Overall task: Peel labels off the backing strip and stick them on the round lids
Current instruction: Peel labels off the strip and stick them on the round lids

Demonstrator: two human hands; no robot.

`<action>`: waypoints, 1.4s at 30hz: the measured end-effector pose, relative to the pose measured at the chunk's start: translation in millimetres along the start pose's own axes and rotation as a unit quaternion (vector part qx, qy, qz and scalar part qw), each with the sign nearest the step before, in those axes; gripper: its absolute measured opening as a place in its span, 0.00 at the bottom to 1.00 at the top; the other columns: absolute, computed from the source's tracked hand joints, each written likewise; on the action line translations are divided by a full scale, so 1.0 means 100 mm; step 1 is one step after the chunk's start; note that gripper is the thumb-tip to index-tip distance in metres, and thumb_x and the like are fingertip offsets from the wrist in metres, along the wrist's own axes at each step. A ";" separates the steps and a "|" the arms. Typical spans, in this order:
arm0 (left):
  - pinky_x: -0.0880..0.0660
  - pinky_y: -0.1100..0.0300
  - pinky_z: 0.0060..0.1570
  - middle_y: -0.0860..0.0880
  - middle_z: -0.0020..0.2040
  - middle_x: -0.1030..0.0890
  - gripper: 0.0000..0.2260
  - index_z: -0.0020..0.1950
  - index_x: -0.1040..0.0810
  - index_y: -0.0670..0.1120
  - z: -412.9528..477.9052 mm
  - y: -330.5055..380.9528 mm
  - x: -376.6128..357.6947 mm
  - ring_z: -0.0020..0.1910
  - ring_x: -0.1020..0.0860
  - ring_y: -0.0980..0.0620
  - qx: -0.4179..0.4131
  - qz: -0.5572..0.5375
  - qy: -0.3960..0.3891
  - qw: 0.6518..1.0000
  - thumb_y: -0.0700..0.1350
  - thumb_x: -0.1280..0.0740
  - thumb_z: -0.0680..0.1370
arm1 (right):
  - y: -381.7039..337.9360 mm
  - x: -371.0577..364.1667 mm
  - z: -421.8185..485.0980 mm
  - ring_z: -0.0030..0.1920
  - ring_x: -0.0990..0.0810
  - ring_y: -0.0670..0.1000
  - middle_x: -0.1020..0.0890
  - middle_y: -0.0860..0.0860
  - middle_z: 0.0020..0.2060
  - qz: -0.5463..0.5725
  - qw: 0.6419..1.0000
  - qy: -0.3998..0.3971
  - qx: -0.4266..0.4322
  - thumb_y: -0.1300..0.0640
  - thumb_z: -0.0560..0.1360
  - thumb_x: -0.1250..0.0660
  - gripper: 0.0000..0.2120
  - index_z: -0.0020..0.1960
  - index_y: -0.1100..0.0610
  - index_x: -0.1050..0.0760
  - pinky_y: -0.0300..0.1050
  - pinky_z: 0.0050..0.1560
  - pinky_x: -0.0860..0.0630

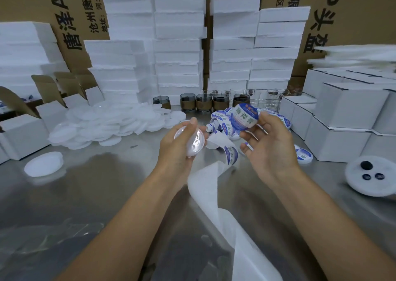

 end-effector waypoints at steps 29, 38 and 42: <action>0.21 0.61 0.34 0.45 0.37 0.16 0.25 0.45 0.23 0.43 -0.08 -0.15 -0.28 0.36 0.17 0.51 0.071 -0.008 -0.115 0.991 0.59 0.51 0.80 | 0.21 -0.17 -0.11 0.21 0.34 0.44 0.22 0.47 0.24 -0.275 0.960 -0.054 0.028 0.58 0.67 0.26 0.08 0.31 0.55 0.23 0.32 0.23 0.36; 0.20 0.61 0.36 0.45 0.39 0.16 0.23 0.46 0.23 0.43 -0.08 -0.16 -0.28 0.38 0.17 0.51 0.065 0.008 -0.123 0.990 0.59 0.50 0.80 | 0.23 -0.15 -0.10 0.22 0.31 0.44 0.21 0.42 0.25 -0.269 0.962 -0.047 0.018 0.59 0.68 0.26 0.07 0.33 0.56 0.23 0.34 0.23 0.34; 0.20 0.61 0.38 0.45 0.40 0.16 0.20 0.46 0.23 0.44 -0.11 -0.14 -0.31 0.38 0.17 0.51 0.057 0.023 -0.136 0.989 0.58 0.45 0.77 | 0.24 -0.15 -0.09 0.22 0.31 0.44 0.21 0.43 0.25 -0.258 0.965 -0.052 0.010 0.59 0.69 0.27 0.07 0.35 0.56 0.24 0.35 0.23 0.34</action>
Point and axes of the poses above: each hand's wrist, its own z-axis towards the middle knuckle, its own x-axis out of the back of the hand, y = z × x, the point moved 8 cm from there along z, towards the middle knuckle
